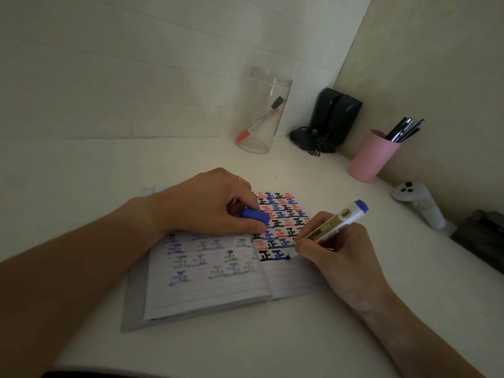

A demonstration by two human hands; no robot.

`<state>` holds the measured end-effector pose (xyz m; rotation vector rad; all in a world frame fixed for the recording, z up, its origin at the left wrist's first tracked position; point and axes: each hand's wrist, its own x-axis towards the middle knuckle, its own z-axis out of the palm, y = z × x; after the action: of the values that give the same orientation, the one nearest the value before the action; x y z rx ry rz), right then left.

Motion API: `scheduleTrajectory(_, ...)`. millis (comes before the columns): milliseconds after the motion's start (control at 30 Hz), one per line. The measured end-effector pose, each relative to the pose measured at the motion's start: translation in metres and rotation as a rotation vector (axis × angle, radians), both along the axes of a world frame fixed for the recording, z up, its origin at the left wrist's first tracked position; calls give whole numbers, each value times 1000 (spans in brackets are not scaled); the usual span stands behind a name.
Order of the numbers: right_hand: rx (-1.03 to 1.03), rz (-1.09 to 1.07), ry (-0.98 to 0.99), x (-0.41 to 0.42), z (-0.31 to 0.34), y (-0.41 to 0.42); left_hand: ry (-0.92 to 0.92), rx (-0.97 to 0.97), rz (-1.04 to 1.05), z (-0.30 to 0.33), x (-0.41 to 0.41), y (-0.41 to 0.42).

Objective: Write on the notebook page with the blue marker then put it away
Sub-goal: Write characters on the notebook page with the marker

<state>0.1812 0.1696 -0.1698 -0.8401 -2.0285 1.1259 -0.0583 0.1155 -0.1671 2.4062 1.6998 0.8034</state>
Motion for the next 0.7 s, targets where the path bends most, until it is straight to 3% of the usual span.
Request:
scheduleTrajectory(167,-359,-111,260,1,18,17,-25,19,9,2,0,-5)
scheduleTrajectory(300,-232,-214,242,-16,43,46,30,37,60,0,1,-3)
scheduleTrajectory(400,-225,-193,333,-42,47,55,132,91,223,-4,1,-1)
scheduleTrajectory(533,-400,-164,482,-56,27,62,20,180,440,-8,-5,2)
scheduleTrajectory(700,-399,-93,530,-51,13,69,-60,166,527,-7,-6,4)
